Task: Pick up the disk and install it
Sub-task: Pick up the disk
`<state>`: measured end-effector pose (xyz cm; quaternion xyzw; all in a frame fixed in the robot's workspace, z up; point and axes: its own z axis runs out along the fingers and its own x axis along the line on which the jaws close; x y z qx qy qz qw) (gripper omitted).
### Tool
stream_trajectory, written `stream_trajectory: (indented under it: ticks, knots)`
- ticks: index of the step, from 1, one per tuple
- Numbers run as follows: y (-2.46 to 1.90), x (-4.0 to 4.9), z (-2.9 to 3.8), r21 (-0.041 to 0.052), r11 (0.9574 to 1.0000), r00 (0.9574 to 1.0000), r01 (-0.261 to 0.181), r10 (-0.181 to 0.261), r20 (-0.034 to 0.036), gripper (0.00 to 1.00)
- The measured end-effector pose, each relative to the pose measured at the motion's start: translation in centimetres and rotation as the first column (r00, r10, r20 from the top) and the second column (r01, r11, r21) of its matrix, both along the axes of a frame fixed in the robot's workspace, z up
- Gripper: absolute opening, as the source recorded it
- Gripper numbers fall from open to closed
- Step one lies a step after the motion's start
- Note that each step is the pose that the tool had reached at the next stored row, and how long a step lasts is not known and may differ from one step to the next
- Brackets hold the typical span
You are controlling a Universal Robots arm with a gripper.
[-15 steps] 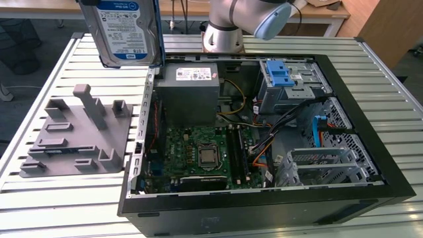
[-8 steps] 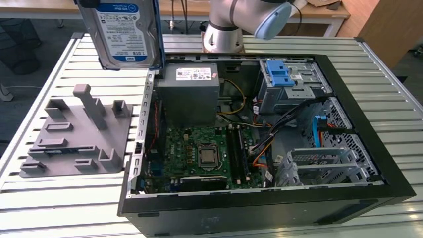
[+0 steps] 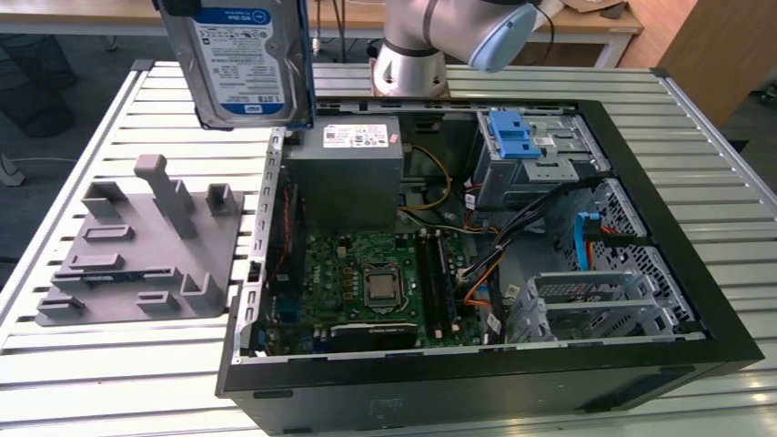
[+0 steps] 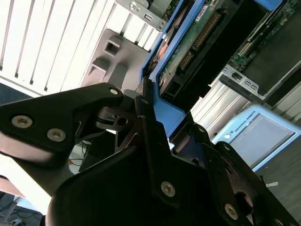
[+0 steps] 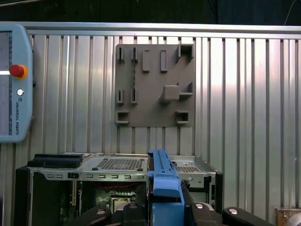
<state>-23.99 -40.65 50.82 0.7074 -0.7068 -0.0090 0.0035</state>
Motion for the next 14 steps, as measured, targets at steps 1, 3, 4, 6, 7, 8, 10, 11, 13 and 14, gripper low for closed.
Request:
stream_trajectory:
  ticks: [1, 3, 4, 6, 7, 8, 10, 11, 13, 14]
  knots:
    - [-0.01, 0.27, 0.00, 0.0000, 1.0000, 1.0000, 0.000, 0.000, 0.0000, 0.36]
    - [-0.01, 0.81, -0.01, 0.0001, 1.0000, 1.0000, 0.000, 0.000, 0.0000, 0.36]
    - [-0.02, 1.05, -0.02, 0.0001, 1.0000, 1.0000, 0.000, 0.000, 0.0000, 0.36]
    - [-0.02, 1.45, -0.02, 0.0001, 1.0000, 1.0000, 0.000, 0.000, 0.0001, 0.36]
    - [-0.02, 1.53, -0.02, 0.0000, 1.0000, 1.0000, 0.000, 0.000, 0.0000, 0.36]
    - [-0.02, 1.55, -0.02, 0.0000, 1.0000, 1.0000, 0.000, 0.000, 0.0000, 0.36]
    - [-0.02, 1.55, -0.02, 0.0001, 1.0000, 1.0000, 0.000, 0.000, 0.0000, 0.36]
    - [-0.02, 1.56, -0.02, 0.0001, 1.0000, 1.0000, 0.000, 0.000, 0.0000, 0.36]
    - [-0.02, 1.56, -0.02, 0.0001, 1.0000, 1.0000, 0.000, 0.000, 0.0000, 0.36]
    - [-0.02, 1.56, -0.02, 0.0000, 1.0000, 1.0000, 0.000, 0.000, 0.0000, 0.36]
